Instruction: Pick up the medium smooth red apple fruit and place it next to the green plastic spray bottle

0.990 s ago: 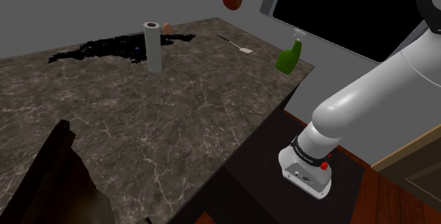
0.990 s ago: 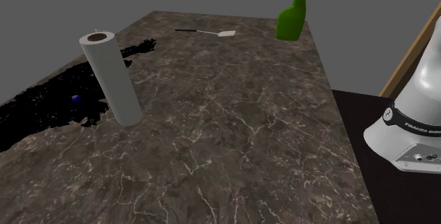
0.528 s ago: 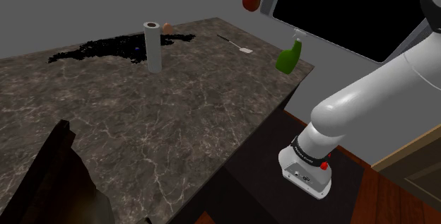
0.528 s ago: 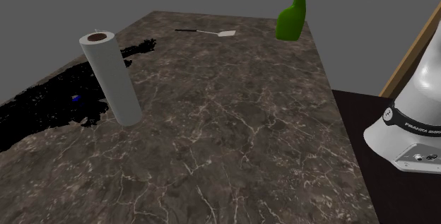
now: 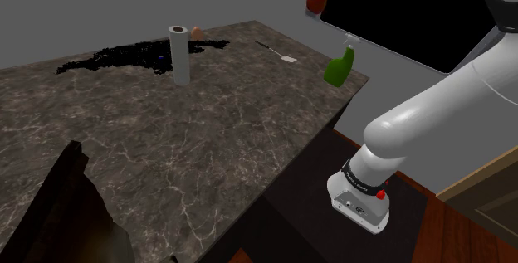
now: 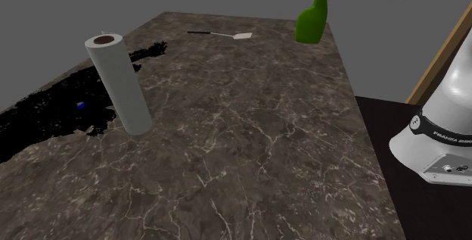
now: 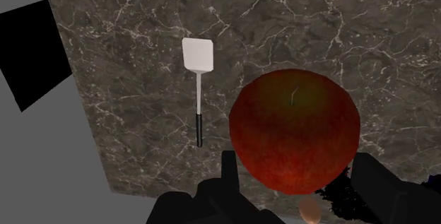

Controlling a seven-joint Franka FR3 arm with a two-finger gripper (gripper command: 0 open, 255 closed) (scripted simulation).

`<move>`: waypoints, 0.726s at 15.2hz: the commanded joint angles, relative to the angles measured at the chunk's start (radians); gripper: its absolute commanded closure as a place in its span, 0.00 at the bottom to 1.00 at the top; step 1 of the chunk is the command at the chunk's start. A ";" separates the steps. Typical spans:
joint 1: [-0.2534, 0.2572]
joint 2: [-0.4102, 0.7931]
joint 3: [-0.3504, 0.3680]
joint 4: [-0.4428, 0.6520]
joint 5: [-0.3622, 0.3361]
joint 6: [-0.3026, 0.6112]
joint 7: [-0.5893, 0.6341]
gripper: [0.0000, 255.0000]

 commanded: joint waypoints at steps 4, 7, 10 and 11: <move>-0.029 0.031 -0.069 0.025 0.024 -0.001 -0.107 1.00; -0.030 0.025 -0.069 -0.021 0.024 0.039 -0.110 1.00; -0.030 0.021 -0.069 -0.065 0.025 0.079 -0.114 1.00; -0.030 0.021 -0.069 -0.079 0.026 0.093 -0.115 1.00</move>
